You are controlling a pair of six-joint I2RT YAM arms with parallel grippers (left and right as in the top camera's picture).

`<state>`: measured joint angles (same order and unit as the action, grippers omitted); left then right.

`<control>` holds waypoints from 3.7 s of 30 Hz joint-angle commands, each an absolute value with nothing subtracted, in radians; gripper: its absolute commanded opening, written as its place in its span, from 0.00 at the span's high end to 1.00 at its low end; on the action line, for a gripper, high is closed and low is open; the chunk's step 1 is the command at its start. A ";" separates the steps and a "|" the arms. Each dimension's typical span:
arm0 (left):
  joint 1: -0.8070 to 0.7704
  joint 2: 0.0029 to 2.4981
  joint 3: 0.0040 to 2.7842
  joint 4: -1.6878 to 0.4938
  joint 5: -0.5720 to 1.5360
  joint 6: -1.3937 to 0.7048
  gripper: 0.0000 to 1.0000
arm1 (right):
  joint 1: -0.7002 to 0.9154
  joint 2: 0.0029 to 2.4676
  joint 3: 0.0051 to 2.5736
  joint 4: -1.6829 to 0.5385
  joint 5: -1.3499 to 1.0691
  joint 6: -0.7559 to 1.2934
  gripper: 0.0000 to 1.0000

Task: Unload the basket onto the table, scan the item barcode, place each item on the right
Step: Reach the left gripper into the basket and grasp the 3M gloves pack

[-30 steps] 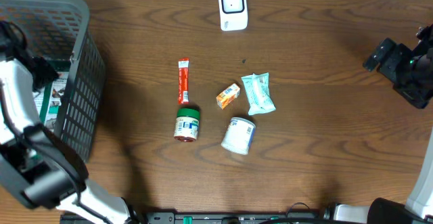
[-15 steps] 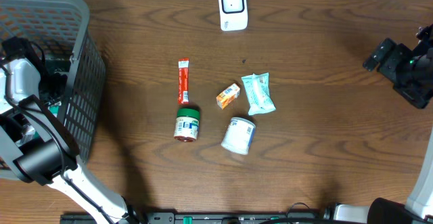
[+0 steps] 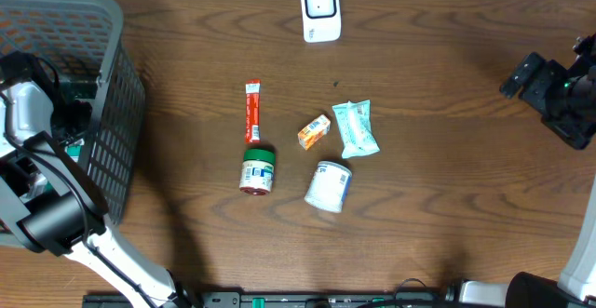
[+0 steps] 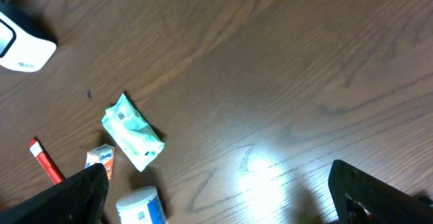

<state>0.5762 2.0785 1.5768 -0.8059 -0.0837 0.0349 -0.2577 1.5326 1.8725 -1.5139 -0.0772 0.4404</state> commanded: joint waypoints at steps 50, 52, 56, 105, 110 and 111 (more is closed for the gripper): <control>0.595 2.114 1.555 -0.770 -0.170 0.226 0.11 | -0.261 1.538 1.887 -1.515 -0.072 0.448 0.01; 0.595 2.114 1.555 -0.757 -0.170 0.226 0.11 | -0.261 1.538 1.888 -1.515 -0.072 0.448 0.01; 0.597 2.114 1.555 -0.749 -0.170 0.224 0.16 | -0.261 1.538 1.888 -1.515 -0.072 0.448 0.01; 0.596 1.859 1.585 -0.711 -0.229 0.035 0.93 | -0.261 1.538 1.887 -1.515 -0.072 0.448 0.01; 0.596 1.651 1.585 -0.644 -0.229 -0.018 0.93 | -0.261 1.538 1.888 -1.515 -0.072 0.448 0.01; 0.596 1.613 1.585 -0.632 -0.229 -0.022 0.93 | -0.261 1.538 1.888 -1.515 -0.072 0.448 0.01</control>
<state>0.5884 1.7214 1.5646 -0.6483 -0.2123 0.0288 -0.2577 1.5326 1.8725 -1.5139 -0.0776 0.4404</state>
